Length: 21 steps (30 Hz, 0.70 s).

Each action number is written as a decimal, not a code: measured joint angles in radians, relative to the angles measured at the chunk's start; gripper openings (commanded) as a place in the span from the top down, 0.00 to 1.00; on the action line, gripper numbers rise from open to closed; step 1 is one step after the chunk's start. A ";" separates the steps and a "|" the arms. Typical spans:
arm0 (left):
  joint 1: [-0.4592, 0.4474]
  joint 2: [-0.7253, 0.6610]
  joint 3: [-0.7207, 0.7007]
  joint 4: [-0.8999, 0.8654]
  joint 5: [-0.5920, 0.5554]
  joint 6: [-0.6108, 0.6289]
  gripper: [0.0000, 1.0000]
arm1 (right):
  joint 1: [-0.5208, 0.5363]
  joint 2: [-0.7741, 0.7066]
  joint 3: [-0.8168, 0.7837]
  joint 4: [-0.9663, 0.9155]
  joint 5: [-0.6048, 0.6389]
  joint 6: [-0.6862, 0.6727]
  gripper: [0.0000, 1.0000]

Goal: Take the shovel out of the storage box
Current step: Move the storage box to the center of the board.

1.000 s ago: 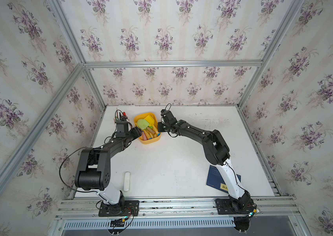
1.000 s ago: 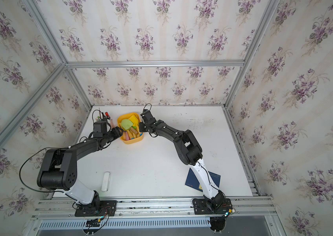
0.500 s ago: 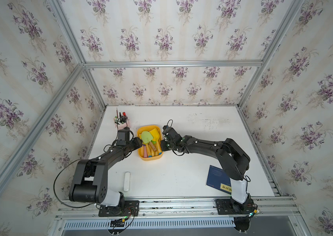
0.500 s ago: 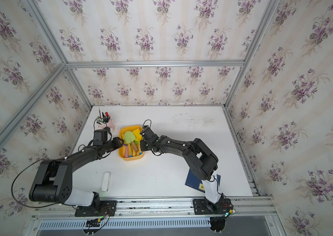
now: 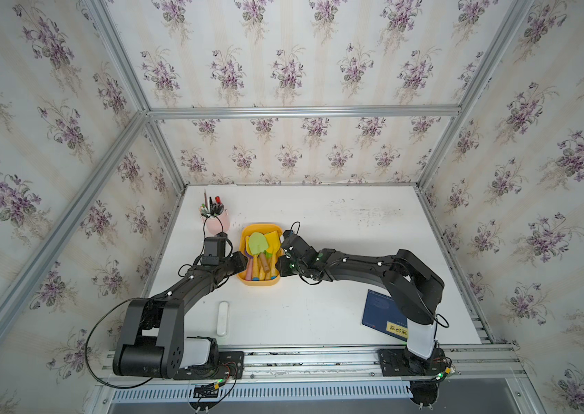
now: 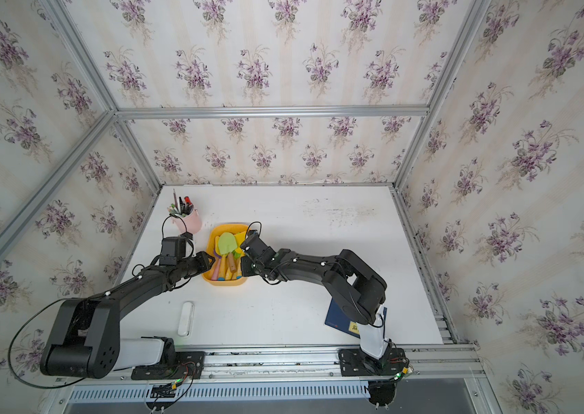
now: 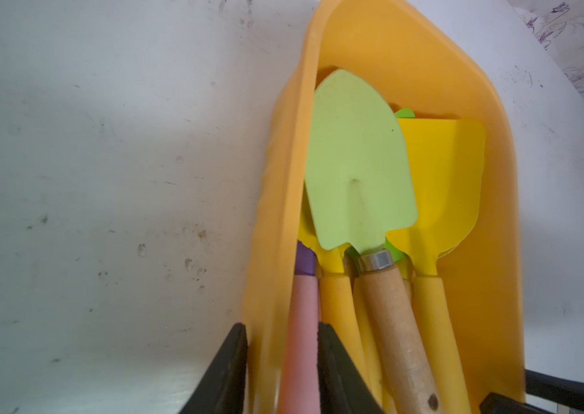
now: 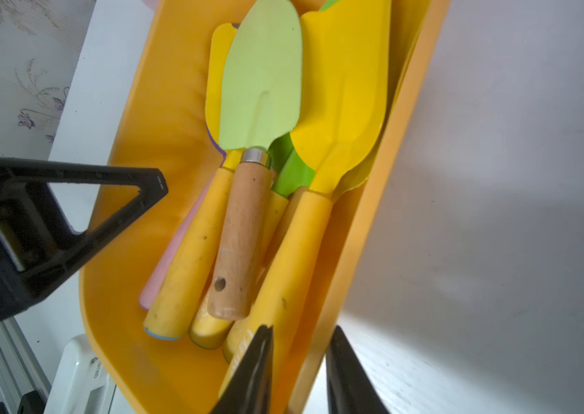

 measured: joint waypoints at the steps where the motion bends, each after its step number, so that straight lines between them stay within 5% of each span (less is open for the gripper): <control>1: 0.000 -0.005 0.000 0.000 0.000 0.000 0.66 | 0.000 -0.003 0.000 0.000 0.001 0.000 0.66; 11: 0.003 -0.040 -0.014 -0.033 0.005 0.000 0.51 | 0.013 -0.050 0.039 -0.077 0.056 -0.010 0.58; 21: 0.072 -0.123 -0.003 -0.082 0.108 -0.013 0.47 | 0.049 0.069 0.318 -0.238 0.139 -0.117 0.51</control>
